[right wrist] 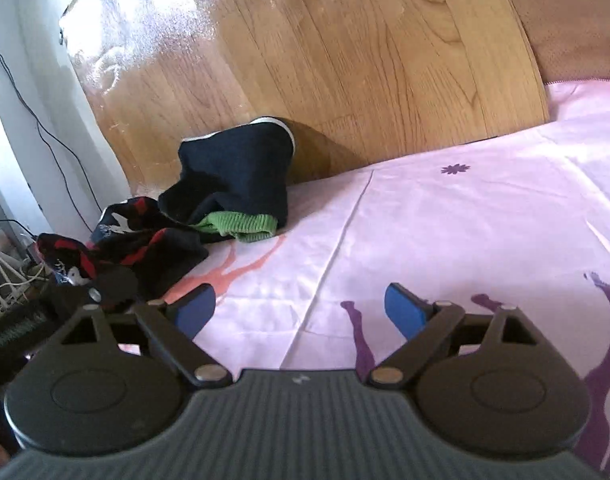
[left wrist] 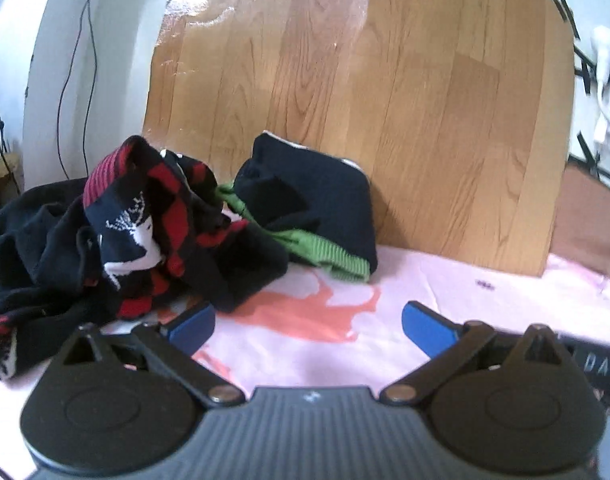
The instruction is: Fold small clothes
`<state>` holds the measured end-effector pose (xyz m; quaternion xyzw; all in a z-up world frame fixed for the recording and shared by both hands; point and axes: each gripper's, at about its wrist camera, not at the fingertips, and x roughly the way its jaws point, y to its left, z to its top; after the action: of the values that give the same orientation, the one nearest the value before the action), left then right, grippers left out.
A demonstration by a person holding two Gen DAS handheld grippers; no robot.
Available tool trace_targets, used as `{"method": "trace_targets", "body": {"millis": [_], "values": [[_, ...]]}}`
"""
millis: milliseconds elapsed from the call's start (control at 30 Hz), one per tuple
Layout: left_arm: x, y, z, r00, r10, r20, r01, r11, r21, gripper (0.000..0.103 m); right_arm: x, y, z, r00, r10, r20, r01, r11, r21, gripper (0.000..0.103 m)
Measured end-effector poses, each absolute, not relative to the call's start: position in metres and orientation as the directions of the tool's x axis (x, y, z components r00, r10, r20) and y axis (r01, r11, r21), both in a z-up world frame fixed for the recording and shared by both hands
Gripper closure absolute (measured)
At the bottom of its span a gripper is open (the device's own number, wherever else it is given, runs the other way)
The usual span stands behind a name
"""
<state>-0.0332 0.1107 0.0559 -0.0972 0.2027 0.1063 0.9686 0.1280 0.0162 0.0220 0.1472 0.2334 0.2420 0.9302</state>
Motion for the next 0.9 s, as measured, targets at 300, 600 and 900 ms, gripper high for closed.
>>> {"method": "trace_targets", "body": {"millis": [300, 600, 900], "values": [[-0.040, 0.155, 0.048, 0.921, 0.091, -0.379, -0.212, 0.933, -0.290, 0.000, 0.189, 0.051, 0.047, 0.683, 0.647, -0.338, -0.525, 0.757, 0.389, 0.010], [-0.031, 0.153, 0.049, 0.937, -0.009, -0.349, -0.109, 0.943, -0.315, 0.000, 0.357, 0.123, 0.026, 0.530, 0.750, -0.395, -0.478, 0.649, 0.591, 0.010], [-0.027, 0.168, 0.045, 0.922, 0.002, -0.387, -0.171, 0.900, -0.401, 0.000, 0.412, 0.118, -0.001, 0.145, 0.959, -0.242, -0.263, 0.273, 0.925, 0.060]]}}
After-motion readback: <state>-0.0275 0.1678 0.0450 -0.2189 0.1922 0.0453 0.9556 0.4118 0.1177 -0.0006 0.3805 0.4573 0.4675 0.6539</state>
